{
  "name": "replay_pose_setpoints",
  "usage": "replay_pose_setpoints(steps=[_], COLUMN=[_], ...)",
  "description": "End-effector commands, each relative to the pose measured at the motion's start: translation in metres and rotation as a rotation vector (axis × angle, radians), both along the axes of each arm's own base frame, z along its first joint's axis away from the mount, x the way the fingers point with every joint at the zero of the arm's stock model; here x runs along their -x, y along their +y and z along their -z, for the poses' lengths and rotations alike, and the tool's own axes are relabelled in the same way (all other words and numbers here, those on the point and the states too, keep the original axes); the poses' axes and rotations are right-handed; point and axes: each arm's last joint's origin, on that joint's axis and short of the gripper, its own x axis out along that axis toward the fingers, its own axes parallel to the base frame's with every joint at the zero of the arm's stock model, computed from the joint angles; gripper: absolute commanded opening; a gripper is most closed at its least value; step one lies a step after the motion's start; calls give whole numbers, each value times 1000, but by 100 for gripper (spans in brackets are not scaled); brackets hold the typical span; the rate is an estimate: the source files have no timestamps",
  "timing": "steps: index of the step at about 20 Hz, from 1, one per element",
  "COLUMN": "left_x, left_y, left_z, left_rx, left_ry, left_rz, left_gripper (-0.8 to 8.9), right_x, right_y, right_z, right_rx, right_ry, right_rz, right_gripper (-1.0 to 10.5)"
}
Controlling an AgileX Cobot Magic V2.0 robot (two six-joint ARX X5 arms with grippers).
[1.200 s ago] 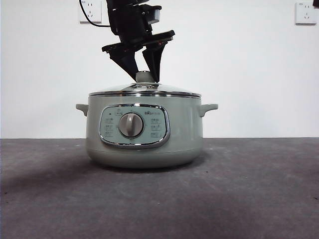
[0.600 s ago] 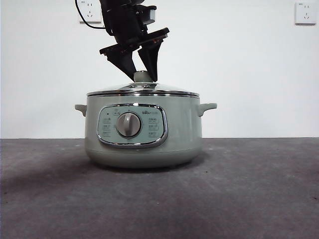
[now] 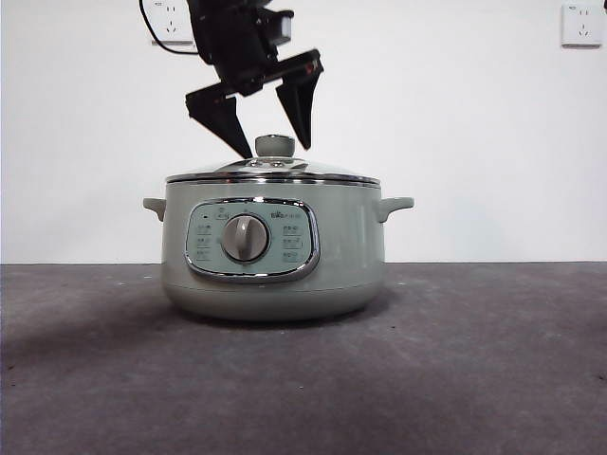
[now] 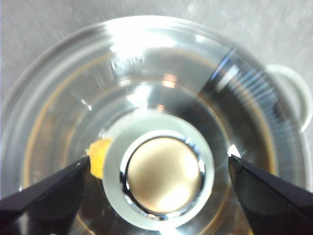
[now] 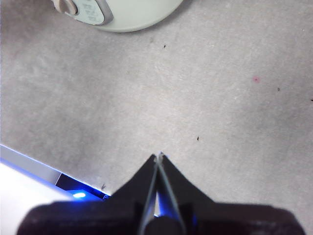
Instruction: Pick up the corn,open the lid,put the corn in the pot,close the lid
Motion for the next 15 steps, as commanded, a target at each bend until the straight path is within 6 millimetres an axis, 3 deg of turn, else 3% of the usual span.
replay_pose_setpoints(steps=[1, 2, 3, 5, 10, 15], left_x=[22, 34, 46, 78, 168, 244], left_y=[12, 19, 24, 35, 62, 96], left_z=[-42, -59, -72, -100, -165, -207], left_rx=[60, 79, 88, 100, 169, 330], left_ry=[-83, -101, -115, -137, -270, -391], left_rz=[-20, -32, -32, -15, 61, 95], left_gripper=[468, 457, 376, 12, -5, -3], right_x=[0, 0, 0, 0, 0, 1], right_y=[0, 0, 0, 0, 0, -2], right_z=[2, 2, 2, 2, 2, 4], right_rx=[-3, -3, -1, -2, 3, 32], right_ry=[3, 2, 0, -1, 4, 13], right_rz=[7, 8, 10, 9, 9, 20], right_gripper=[-16, -16, -16, -16, -16, -16])
